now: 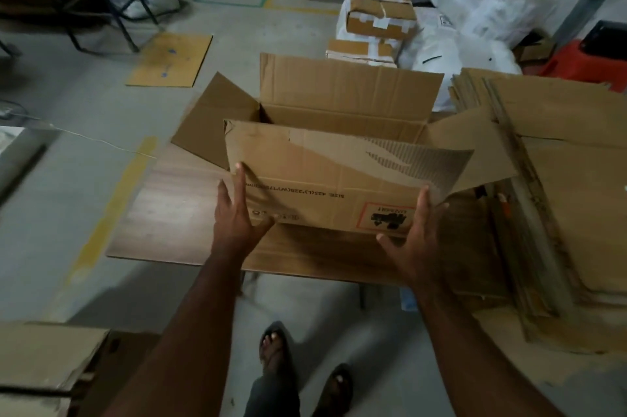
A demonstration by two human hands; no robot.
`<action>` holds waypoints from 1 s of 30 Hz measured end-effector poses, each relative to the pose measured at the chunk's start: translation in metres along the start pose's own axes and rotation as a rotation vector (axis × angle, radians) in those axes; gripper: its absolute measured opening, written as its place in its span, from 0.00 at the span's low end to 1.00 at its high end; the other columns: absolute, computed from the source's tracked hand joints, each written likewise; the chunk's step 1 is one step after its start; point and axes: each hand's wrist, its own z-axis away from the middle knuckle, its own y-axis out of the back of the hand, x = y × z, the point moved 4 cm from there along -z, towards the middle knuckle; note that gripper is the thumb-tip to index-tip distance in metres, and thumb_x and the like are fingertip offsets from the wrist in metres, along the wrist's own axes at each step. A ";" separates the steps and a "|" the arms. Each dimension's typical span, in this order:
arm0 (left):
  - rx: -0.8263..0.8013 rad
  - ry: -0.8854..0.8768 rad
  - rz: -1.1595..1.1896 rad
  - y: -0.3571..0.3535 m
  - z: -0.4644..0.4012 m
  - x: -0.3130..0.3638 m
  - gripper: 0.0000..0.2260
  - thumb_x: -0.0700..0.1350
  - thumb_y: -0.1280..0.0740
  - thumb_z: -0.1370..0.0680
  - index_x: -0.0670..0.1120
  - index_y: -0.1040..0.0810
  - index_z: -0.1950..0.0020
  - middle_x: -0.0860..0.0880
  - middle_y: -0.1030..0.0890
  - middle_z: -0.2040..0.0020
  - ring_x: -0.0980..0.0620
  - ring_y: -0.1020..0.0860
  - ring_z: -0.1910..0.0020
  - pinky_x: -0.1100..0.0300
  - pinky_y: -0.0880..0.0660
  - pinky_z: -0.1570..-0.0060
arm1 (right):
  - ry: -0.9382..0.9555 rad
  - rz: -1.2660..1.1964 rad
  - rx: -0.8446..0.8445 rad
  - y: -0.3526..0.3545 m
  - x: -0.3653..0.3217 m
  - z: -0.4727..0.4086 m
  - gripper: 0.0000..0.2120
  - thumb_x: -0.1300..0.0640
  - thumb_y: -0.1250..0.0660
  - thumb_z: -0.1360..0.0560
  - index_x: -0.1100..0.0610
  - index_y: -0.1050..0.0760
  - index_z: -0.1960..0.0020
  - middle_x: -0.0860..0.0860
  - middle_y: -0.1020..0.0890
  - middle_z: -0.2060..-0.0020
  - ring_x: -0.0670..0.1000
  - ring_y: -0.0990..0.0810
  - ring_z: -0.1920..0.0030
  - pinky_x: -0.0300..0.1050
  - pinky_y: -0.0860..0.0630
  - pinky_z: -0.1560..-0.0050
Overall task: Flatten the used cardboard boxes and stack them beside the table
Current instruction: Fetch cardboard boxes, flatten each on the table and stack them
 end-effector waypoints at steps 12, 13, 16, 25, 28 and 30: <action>-0.088 -0.081 0.191 -0.008 -0.040 0.001 0.65 0.59 0.19 0.39 0.60 0.64 0.18 0.39 0.46 0.20 0.39 0.44 0.22 0.39 0.37 0.28 | 0.100 -0.060 -0.004 0.002 0.018 -0.072 0.57 0.49 0.23 0.37 0.52 0.53 0.17 0.60 0.40 0.22 0.59 0.40 0.24 0.61 0.33 0.31; -0.083 -0.064 0.220 -0.006 -0.046 0.005 0.65 0.59 0.19 0.40 0.59 0.63 0.18 0.39 0.46 0.20 0.39 0.44 0.22 0.39 0.37 0.28 | 0.105 -0.062 -0.026 0.004 0.016 -0.079 0.56 0.50 0.24 0.36 0.52 0.52 0.17 0.61 0.39 0.24 0.56 0.40 0.26 0.60 0.33 0.33; -0.056 -0.069 0.256 0.007 -0.064 0.020 0.66 0.62 0.17 0.42 0.60 0.60 0.18 0.39 0.44 0.22 0.40 0.43 0.23 0.42 0.37 0.28 | 0.127 -0.080 -0.018 0.016 -0.003 -0.097 0.54 0.46 0.25 0.35 0.55 0.49 0.17 0.59 0.38 0.24 0.48 0.43 0.32 0.55 0.35 0.36; 0.014 -0.035 -0.012 0.055 -0.141 0.057 0.45 0.73 0.30 0.33 0.63 0.41 0.20 0.39 0.41 0.29 0.35 0.38 0.30 0.45 0.34 0.31 | -0.127 0.068 -0.107 0.047 -0.061 -0.146 0.51 0.27 0.26 0.35 0.33 0.49 0.20 0.55 0.53 0.19 0.65 0.44 0.22 0.68 0.34 0.28; -0.140 0.040 -0.202 0.046 -0.168 0.063 0.41 0.75 0.37 0.30 0.63 0.43 0.19 0.37 0.41 0.25 0.30 0.35 0.28 0.36 0.30 0.32 | -0.191 0.197 -0.229 0.034 -0.070 -0.161 0.47 0.23 0.35 0.31 0.34 0.51 0.19 0.55 0.55 0.18 0.67 0.46 0.21 0.71 0.38 0.28; -0.207 0.061 -0.268 0.042 -0.178 0.062 0.42 0.77 0.42 0.30 0.65 0.47 0.19 0.38 0.41 0.25 0.29 0.34 0.29 0.34 0.28 0.35 | -0.224 0.257 -0.270 0.029 -0.074 -0.170 0.46 0.22 0.38 0.30 0.34 0.52 0.19 0.56 0.55 0.17 0.67 0.48 0.20 0.74 0.41 0.28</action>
